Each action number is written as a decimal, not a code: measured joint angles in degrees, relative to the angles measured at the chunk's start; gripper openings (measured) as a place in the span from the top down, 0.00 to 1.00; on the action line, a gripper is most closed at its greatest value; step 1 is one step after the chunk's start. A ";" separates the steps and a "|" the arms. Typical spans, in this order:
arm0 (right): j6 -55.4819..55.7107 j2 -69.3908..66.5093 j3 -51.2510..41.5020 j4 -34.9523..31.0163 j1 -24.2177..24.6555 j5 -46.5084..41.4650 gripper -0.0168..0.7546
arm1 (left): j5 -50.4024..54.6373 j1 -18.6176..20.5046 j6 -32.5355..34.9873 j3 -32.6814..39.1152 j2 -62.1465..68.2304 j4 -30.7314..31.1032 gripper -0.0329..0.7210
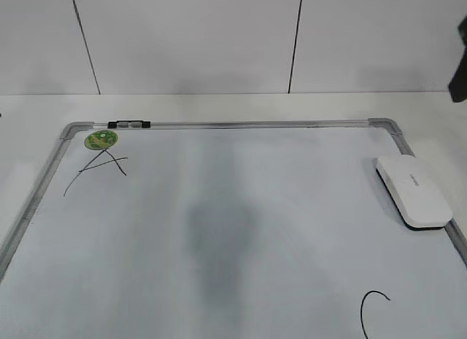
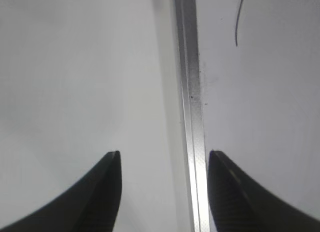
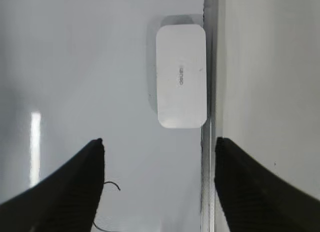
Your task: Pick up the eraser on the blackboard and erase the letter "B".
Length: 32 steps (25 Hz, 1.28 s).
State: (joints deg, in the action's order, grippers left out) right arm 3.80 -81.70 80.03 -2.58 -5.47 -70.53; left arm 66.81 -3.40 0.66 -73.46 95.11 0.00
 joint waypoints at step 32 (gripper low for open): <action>-1.13 75.93 -46.26 3.08 0.00 1.95 0.29 | 5.78 0.00 -0.13 30.34 -80.81 -1.45 0.64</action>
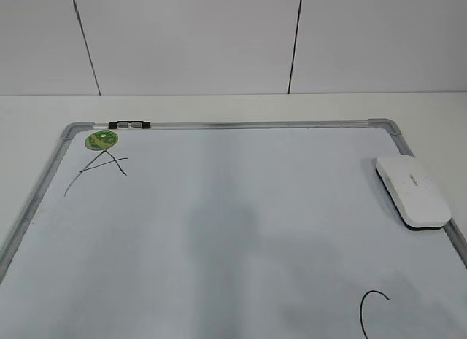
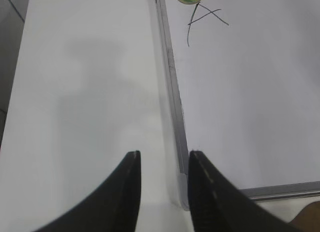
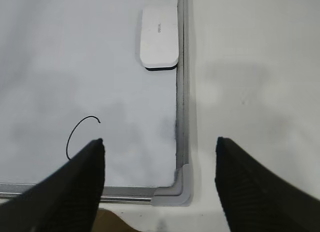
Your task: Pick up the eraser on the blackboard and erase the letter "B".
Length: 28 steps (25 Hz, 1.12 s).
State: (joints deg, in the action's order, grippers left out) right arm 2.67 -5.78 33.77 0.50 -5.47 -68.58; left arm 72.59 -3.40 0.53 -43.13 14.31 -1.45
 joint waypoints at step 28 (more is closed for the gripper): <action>-1.44 6.75 -5.35 1.64 0.00 2.07 0.29 | -8.75 0.00 0.00 13.09 -13.62 -0.23 0.64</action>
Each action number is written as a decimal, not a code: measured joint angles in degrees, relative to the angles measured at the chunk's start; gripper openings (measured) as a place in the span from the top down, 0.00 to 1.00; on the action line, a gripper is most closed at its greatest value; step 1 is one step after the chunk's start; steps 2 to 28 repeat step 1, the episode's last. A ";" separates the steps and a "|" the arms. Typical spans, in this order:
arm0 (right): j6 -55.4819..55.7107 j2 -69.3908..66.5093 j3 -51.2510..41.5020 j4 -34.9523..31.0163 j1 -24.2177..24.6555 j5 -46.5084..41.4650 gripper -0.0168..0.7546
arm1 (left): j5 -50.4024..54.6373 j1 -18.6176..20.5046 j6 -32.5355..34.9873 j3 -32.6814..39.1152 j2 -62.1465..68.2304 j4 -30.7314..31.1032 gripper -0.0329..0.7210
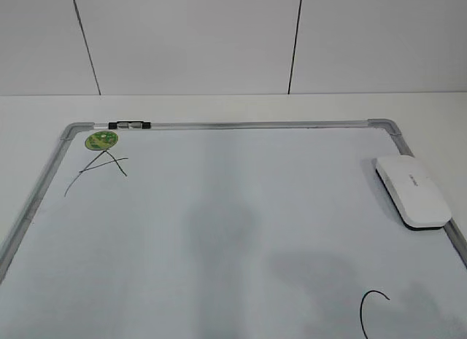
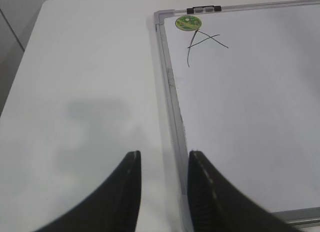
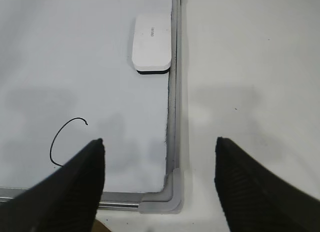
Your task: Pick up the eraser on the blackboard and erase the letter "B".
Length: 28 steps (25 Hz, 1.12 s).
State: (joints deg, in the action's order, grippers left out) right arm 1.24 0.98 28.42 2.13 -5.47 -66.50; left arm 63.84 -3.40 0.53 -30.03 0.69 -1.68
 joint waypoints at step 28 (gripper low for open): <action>0.00 0.00 0.00 0.10 0.00 0.09 0.29 | 0.00 0.00 0.00 0.00 0.00 0.00 0.64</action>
